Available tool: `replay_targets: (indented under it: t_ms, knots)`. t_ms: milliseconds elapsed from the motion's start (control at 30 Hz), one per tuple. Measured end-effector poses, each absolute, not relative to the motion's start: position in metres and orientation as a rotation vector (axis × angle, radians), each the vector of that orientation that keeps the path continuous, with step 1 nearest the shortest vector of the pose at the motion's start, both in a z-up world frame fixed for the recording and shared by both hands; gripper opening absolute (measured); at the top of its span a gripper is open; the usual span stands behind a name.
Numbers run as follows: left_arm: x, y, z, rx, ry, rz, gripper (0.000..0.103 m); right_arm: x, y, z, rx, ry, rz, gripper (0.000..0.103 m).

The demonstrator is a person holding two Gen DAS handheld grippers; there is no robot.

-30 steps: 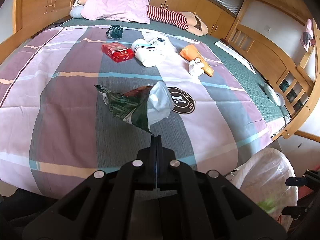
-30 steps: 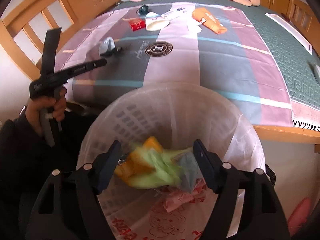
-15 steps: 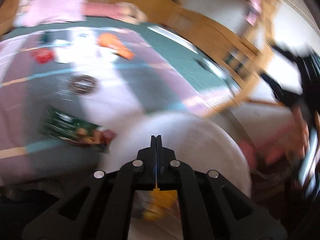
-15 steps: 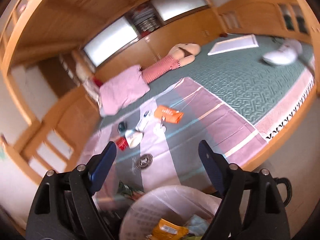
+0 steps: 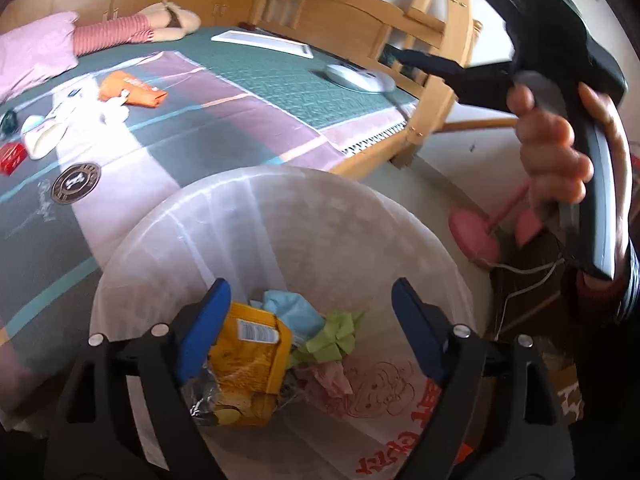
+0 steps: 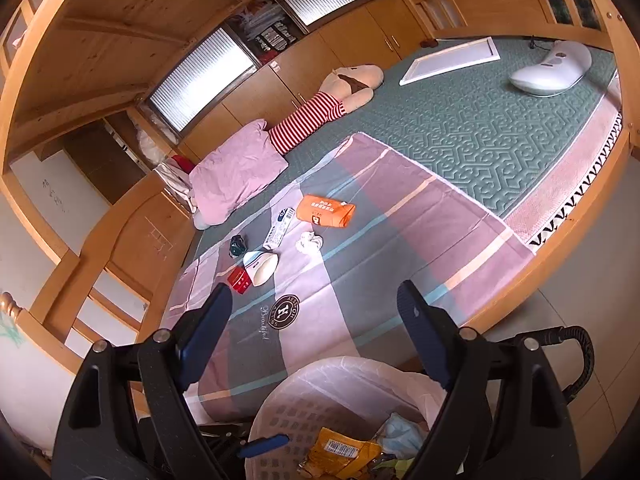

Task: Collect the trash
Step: 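Drop the green snack bag and green origami into the wastebasket with both tools, then move both tools back over the bed and grasp red cigarette box with right tool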

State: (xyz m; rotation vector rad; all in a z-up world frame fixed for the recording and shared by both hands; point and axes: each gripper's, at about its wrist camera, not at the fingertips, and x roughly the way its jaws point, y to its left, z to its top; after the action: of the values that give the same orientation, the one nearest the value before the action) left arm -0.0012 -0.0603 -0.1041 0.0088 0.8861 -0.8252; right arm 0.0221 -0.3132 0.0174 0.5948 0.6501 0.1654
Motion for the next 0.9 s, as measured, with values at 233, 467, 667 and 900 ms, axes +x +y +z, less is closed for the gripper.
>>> replay_targets:
  t_ms: [233, 467, 667, 900]
  knots:
    - [0.021, -0.021, -0.1, -0.119, 0.871, -0.713, 0.086, 0.025, -0.311, 0.011, 0.589, 0.675, 0.165, 0.083]
    - [0.063, 0.061, -0.092, -0.204, 0.847, -0.339, 0.092, 0.045, -0.276, 0.002, 0.433, 0.808, 0.169, 0.085]
    - [0.126, 0.148, -0.102, -0.314, 0.916, 0.023, 0.093, 0.108, -0.213, -0.013, 0.345, 0.939, 0.3, 0.085]
    - [0.169, 0.228, -0.122, -0.474, 0.967, 0.244, 0.095, 0.224, -0.083, -0.038, 0.151, 1.016, 0.472, 0.085]
